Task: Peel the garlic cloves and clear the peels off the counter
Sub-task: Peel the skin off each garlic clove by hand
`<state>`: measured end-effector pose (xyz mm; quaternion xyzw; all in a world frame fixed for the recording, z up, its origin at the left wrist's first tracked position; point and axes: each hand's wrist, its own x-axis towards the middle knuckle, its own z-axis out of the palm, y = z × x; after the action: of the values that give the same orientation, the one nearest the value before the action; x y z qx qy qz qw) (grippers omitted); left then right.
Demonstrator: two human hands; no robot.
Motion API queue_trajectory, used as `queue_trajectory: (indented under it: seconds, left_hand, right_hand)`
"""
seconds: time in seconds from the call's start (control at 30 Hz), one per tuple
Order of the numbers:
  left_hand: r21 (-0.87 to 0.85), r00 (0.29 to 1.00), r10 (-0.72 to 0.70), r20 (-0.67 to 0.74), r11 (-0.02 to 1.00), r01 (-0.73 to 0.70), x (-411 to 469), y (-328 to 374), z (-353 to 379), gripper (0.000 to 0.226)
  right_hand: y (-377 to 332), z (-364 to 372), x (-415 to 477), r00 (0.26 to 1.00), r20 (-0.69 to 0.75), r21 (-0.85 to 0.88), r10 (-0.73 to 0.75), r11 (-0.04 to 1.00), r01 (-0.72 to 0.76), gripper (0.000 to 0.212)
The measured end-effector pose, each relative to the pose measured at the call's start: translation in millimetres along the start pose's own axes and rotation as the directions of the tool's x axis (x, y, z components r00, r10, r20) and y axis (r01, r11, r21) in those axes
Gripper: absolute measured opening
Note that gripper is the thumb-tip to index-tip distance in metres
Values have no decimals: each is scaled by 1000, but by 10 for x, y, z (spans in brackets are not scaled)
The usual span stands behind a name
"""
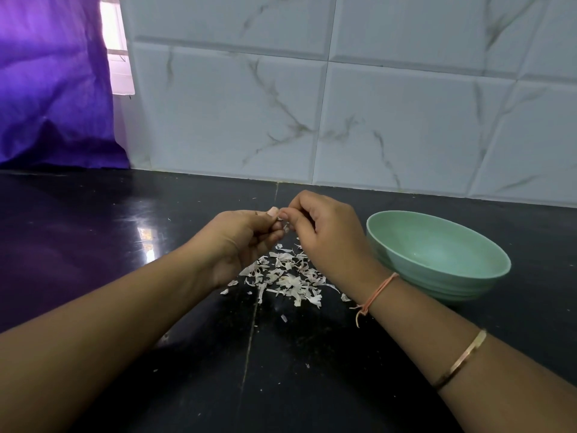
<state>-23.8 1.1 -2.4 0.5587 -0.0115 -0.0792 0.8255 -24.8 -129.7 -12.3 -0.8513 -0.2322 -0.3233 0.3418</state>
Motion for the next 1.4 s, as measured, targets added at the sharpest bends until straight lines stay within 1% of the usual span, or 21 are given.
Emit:
queue_trajectory:
  seconds: [0.13,0.23,0.3,0.37,0.47,0.53,0.7,0.77,0.87,1.0,1.1,1.17,1.27,1.33,1.4]
  left_hand:
    - [-81,993,-117,1,990,117,-10,25,-3,27]
    - [-105,986,-168,21,980,169,-12,36,-14,28]
    - [-112,982,-183,35,976,186,-10,40,-19,27]
    - [-126,980,-192,49,972,197,-6,44,-24,25]
    - [-140,976,-205,70,967,213,1,53,-30,22]
    - [-126,977,-201,71,970,209,10,50,-36,21]
    - [3,992,-119,35,993,119,44,7,-40,19]
    - [39,995,-92,31,995,91,45,-6,-36,18]
    - [70,998,-60,28,996,58,26,-15,-17,19]
    - [129,1000,2,9,992,-4,10,-32,15,22]
    - [144,999,35,-13,989,-32,14,-43,25,24]
    - [112,998,39,-40,993,-34,30,-36,12,26]
    - [59,997,28,-74,998,-23,55,-20,-19,26]
    - [49,996,27,-82,999,-23,59,-18,-23,26]
    - [79,994,50,-98,996,-42,63,-24,-21,26]
  right_hand:
    - [35,-5,21,995,15,-80,-99,992,100,23]
    - [31,-6,29,991,7,-90,-135,987,135,25]
    - [26,-12,31,991,-2,-71,-136,988,135,23]
    - [15,-25,27,995,-18,-4,-99,995,99,19]
    - [-8,-37,23,999,-17,184,37,982,-34,15]
    - [-20,-31,17,996,-1,255,90,963,-87,14]
    - [-21,-8,-5,996,14,278,91,956,-91,15]
    - [-27,2,2,992,29,301,122,945,-126,15]
    - [-38,12,20,966,113,404,233,878,-259,18]
    - [-38,9,24,909,244,549,336,725,-416,22]
    - [-39,-9,20,879,317,625,357,619,-476,20]
    - [-30,-21,22,875,338,661,346,574,-483,12]
    - [-7,-31,24,877,332,680,346,557,-477,4]
    - [0,-33,24,880,326,681,345,561,-472,6]
    - [-7,-39,24,891,311,668,331,590,-453,11]
